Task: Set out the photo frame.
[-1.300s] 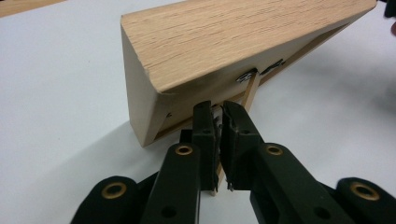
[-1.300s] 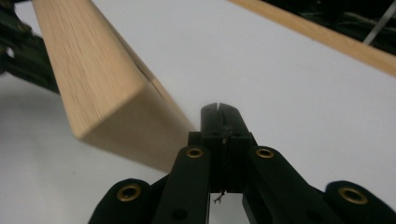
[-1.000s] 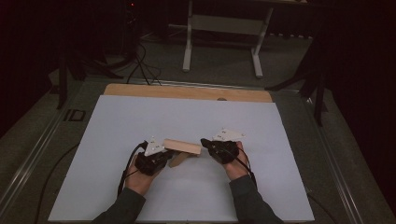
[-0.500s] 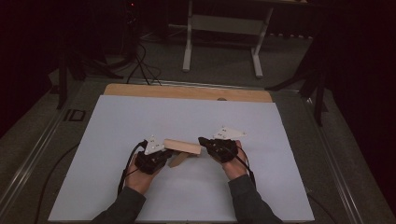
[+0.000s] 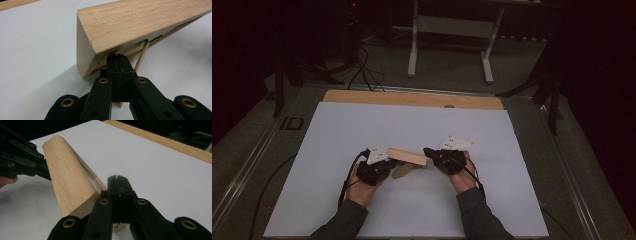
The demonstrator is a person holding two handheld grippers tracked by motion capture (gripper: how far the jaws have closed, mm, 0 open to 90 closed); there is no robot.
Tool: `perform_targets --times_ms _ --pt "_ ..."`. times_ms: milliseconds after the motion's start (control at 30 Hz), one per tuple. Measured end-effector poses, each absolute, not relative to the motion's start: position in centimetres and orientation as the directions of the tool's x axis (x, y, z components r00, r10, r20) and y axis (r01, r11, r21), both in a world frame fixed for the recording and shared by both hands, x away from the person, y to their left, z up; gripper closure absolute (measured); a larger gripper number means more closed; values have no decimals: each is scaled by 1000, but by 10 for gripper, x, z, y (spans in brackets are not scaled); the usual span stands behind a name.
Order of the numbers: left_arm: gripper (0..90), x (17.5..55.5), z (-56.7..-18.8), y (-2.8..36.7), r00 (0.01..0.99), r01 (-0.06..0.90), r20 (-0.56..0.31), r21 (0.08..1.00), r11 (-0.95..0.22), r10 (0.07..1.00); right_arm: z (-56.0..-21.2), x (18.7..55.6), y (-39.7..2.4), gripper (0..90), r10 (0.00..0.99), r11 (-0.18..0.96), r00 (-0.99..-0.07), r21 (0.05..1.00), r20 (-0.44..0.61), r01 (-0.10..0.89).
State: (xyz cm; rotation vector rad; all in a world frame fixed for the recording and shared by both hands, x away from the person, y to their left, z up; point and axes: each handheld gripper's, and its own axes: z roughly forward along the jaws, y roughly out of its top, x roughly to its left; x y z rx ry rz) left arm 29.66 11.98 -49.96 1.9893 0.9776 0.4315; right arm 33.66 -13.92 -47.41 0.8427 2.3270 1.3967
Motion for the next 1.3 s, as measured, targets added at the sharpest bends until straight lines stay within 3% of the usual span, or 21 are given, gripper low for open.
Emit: perform_targets --times_ms 1300 --pt "894 296 -490 110 661 453 -67 829 -327 747 -474 331 -135 896 602 379 -798 871 25 313"
